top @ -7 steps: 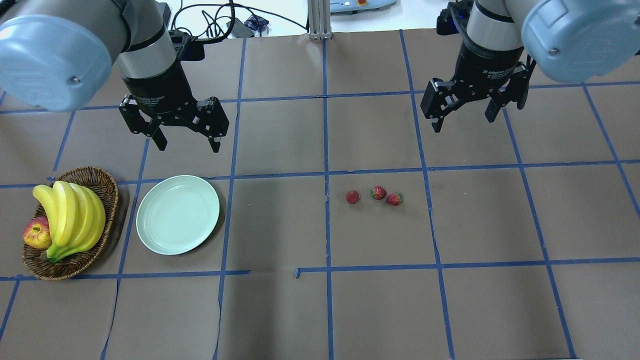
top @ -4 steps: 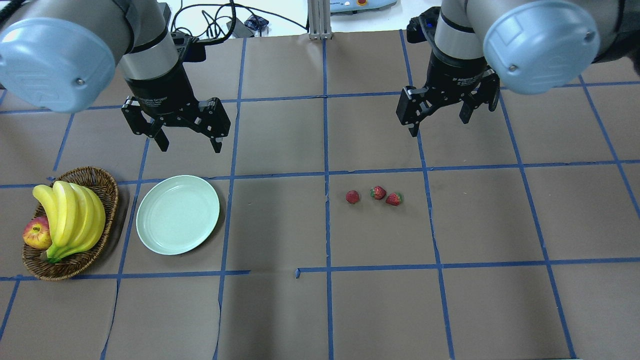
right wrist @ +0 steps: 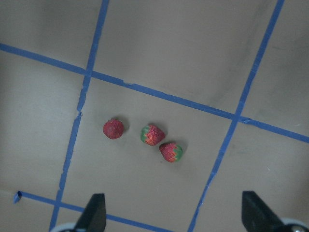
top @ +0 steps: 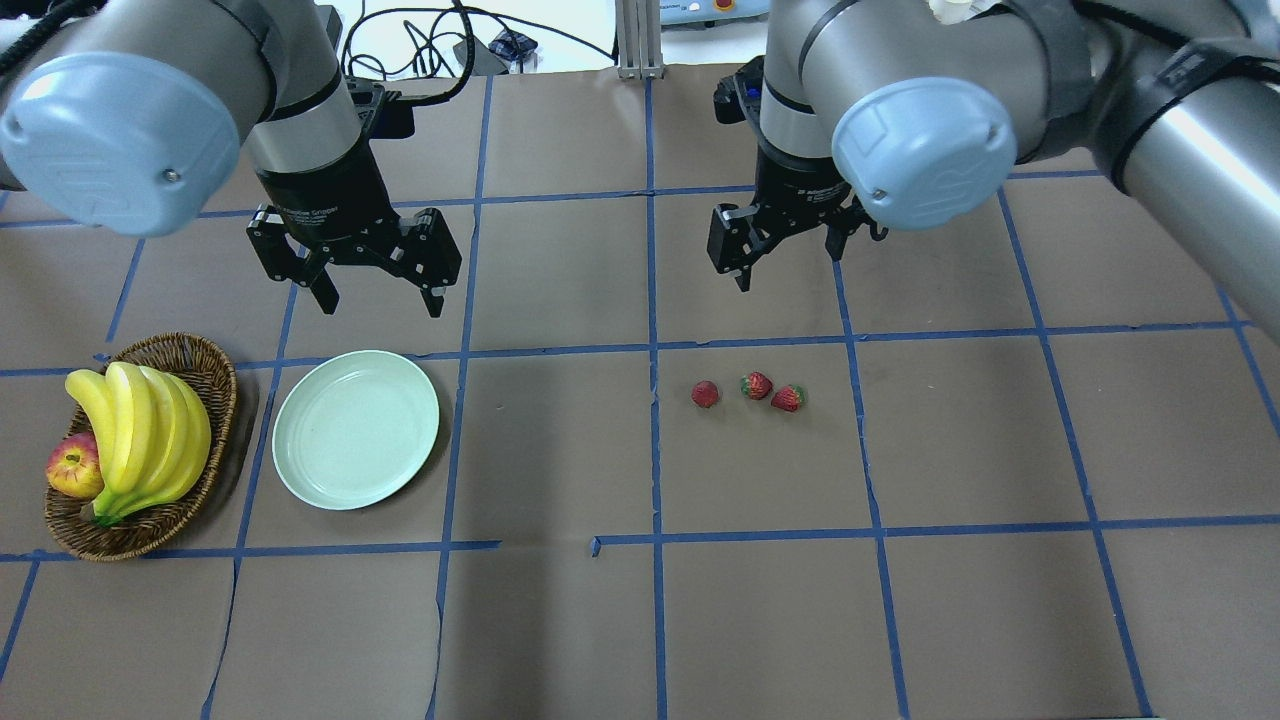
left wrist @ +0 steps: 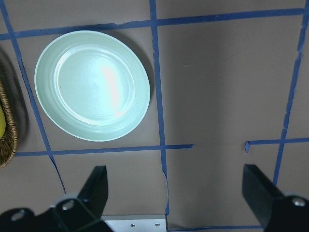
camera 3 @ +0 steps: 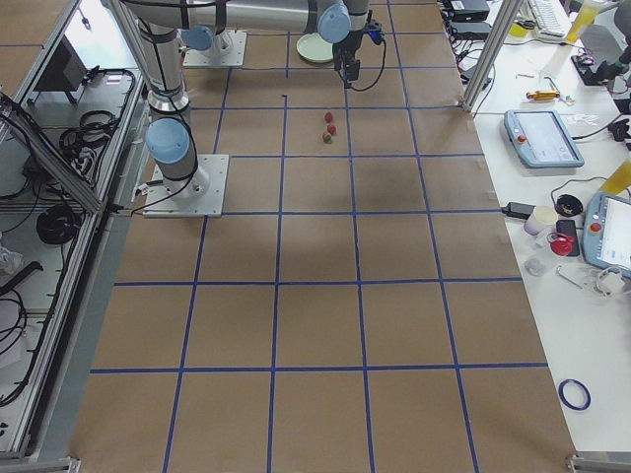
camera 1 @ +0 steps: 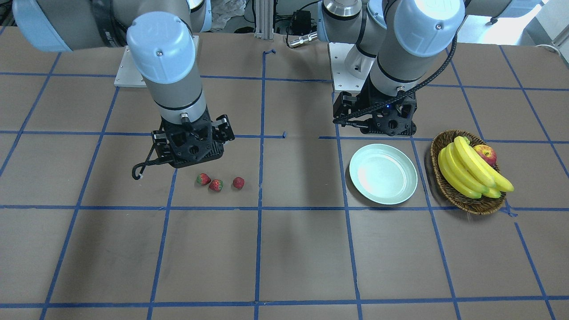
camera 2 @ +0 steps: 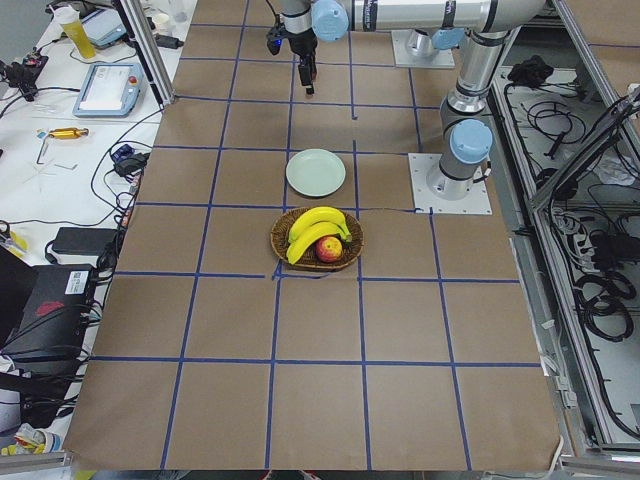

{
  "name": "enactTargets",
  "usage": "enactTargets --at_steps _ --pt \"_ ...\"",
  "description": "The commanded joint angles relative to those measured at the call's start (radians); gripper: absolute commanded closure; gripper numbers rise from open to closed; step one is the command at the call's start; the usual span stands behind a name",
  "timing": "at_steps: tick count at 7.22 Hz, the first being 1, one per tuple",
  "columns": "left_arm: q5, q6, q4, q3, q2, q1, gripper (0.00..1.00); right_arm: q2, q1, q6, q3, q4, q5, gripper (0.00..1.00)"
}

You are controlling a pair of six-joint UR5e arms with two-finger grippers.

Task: Collect all strawberries into plate
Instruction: 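Move the right gripper over the group of three strawberries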

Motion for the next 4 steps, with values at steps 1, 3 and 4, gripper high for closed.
enactTargets --at_steps 1,3,4 --pt "-0.004 -0.001 0.004 -0.005 -0.002 0.000 0.00 0.099 0.069 0.071 0.003 -0.106 0.034 0.00" --pt "-0.004 -0.002 0.004 -0.006 -0.014 0.000 0.00 0.150 0.077 0.066 0.006 -0.132 0.037 0.06" --pt "-0.006 -0.002 0.004 -0.006 -0.018 0.000 0.00 0.165 0.077 0.057 0.008 -0.131 0.035 0.07"
